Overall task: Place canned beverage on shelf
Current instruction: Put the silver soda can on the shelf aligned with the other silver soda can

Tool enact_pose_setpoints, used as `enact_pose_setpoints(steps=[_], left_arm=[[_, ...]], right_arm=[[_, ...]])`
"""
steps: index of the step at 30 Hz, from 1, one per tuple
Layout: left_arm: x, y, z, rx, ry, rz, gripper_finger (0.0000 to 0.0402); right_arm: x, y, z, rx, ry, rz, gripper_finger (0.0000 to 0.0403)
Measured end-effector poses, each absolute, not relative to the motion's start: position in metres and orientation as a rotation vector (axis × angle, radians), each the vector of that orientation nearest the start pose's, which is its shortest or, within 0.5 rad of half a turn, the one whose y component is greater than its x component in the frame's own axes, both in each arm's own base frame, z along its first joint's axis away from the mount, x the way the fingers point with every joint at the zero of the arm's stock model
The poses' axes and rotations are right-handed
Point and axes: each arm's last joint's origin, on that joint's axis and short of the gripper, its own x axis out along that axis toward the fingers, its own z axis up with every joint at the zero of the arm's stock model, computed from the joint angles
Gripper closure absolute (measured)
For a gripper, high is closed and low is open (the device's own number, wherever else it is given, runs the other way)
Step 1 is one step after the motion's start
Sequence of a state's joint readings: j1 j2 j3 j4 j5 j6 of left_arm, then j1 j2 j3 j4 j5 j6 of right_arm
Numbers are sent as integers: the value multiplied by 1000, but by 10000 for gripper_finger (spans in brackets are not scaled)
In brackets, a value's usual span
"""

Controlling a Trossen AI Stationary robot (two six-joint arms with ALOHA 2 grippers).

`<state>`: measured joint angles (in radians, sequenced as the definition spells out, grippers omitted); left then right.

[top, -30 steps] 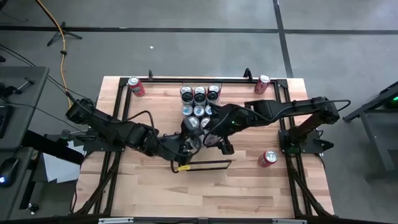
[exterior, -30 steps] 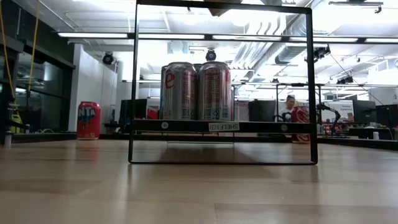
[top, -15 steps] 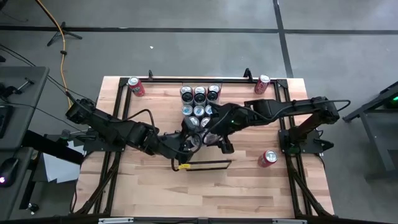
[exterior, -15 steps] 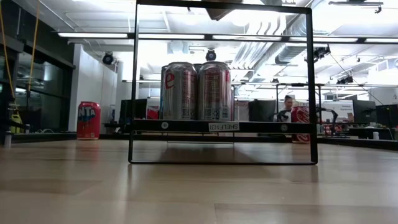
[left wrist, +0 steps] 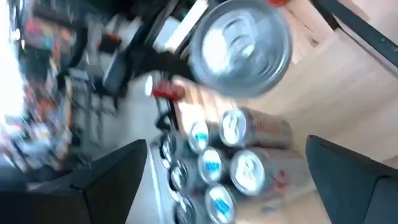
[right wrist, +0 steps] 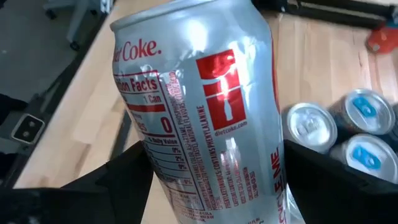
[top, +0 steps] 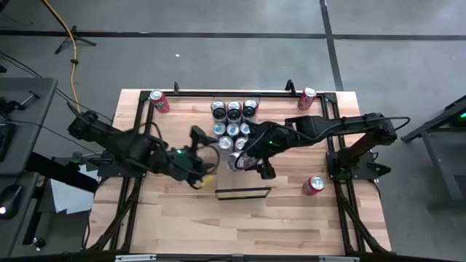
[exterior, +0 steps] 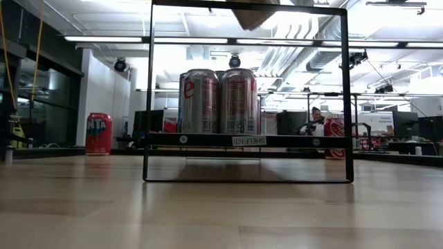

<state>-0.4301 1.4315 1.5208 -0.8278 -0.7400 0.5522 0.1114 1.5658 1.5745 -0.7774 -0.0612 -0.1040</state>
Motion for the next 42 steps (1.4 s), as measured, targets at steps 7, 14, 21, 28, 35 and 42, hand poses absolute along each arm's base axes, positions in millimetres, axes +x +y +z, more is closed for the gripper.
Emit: enact_pose_setpoints(steps=[7, 14, 21, 28, 35, 42], left_arm=[[237, -89, 398, 588, 704, 234, 23], [232, -86, 401, 401, 663, 310, 23], [233, -90, 375, 289, 665, 386, 23], [232, -98, 349, 139, 525, 417, 23], [238, -101, 354, 38, 377, 413, 23], [237, -101, 365, -2, 304, 391, 23]], right_arm=[[308, 36, 362, -110, 908, 200, 99], [280, 35, 352, -61, 1172, 194, 99], [247, 40, 310, 47, 1241, 226, 99], [229, 33, 287, 189, 889, 28, 99], [245, 32, 245, 310, 451, -72, 99], [255, 32, 201, 370, 304, -109, 99]])
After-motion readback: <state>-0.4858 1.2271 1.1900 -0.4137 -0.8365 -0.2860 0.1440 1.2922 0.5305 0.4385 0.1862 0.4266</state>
